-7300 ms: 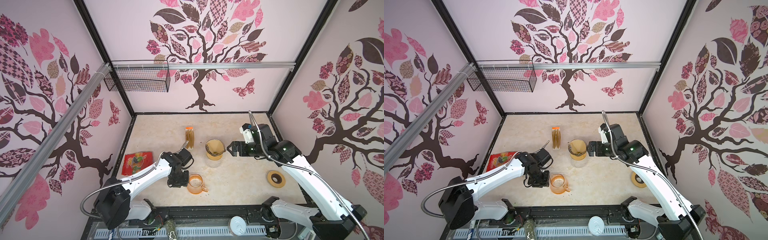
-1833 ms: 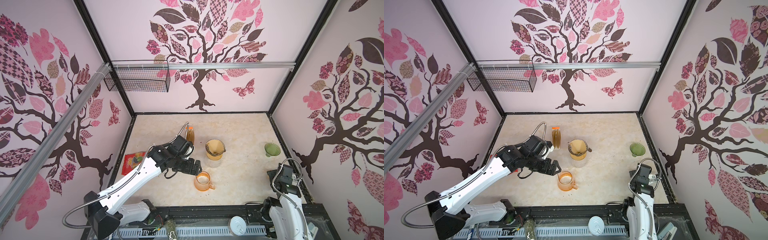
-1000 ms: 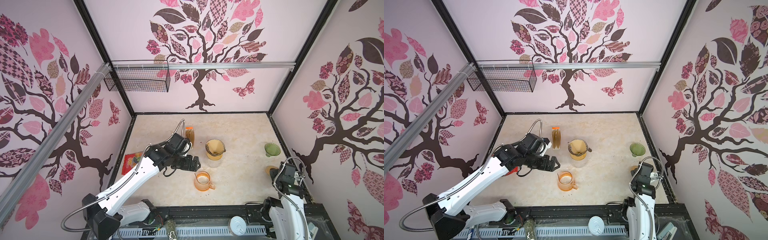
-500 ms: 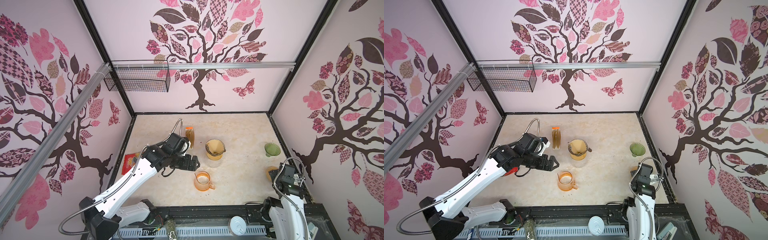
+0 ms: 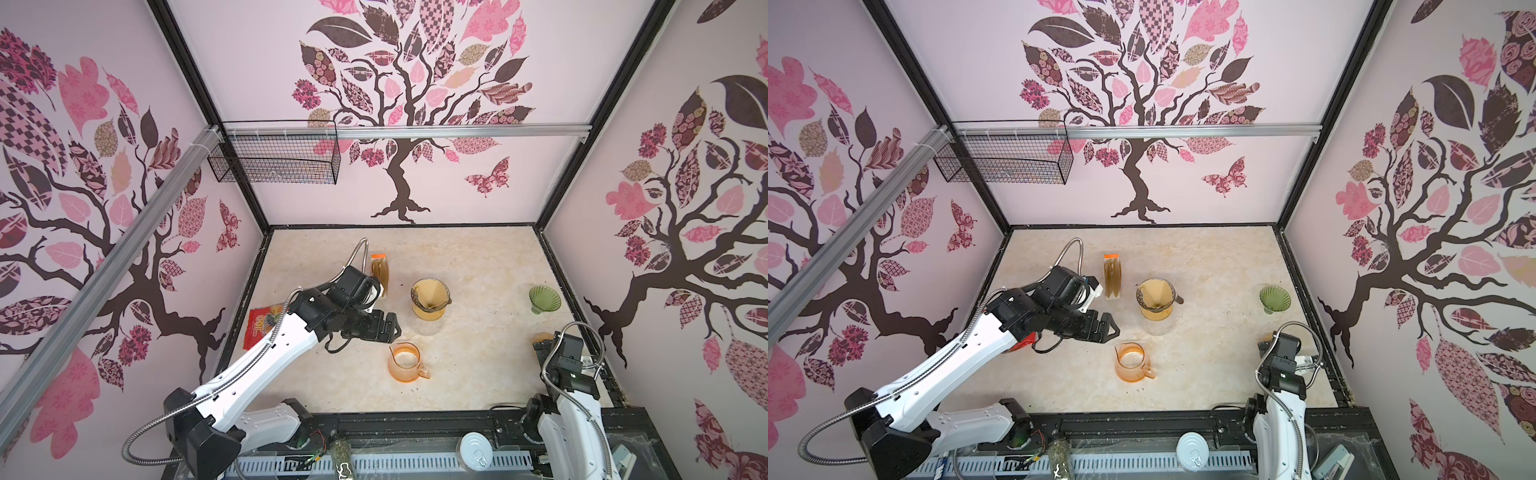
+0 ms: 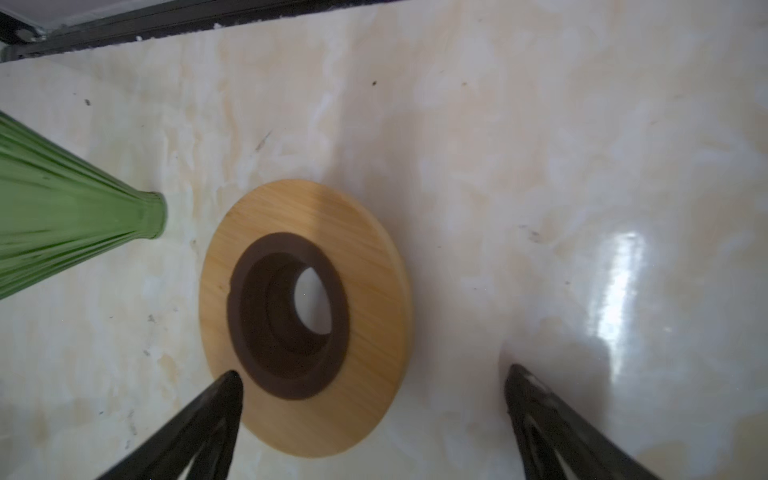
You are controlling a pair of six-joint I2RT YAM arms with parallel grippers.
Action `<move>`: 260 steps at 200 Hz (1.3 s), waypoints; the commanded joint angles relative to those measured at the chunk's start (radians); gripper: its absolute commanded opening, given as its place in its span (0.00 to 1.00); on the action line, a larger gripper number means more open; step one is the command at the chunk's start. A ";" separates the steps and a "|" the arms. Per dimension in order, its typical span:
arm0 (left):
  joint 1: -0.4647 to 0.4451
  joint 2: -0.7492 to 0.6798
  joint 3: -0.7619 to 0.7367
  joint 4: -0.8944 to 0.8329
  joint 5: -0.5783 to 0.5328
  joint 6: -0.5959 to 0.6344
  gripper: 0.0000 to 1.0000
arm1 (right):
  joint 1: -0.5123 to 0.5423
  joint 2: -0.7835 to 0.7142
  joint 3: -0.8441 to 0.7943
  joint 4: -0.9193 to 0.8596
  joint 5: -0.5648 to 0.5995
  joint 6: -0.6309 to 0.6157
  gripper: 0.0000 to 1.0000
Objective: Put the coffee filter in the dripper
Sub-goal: 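Lower the open right gripper over the edge of the bamboo ring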
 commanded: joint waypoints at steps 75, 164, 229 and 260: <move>-0.005 0.052 0.014 -0.036 0.035 0.015 0.98 | -0.002 -0.011 -0.047 0.237 -0.029 -0.108 1.00; -0.007 0.092 0.030 -0.046 0.046 0.003 0.98 | -0.002 -0.083 -0.043 0.281 -0.058 -0.102 0.99; -0.007 0.111 0.037 -0.050 0.044 -0.005 0.98 | -0.002 -0.043 -0.067 0.326 -0.047 -0.105 0.89; -0.008 0.111 0.038 -0.052 0.041 -0.005 0.98 | -0.002 -0.034 -0.065 0.326 -0.035 -0.108 0.82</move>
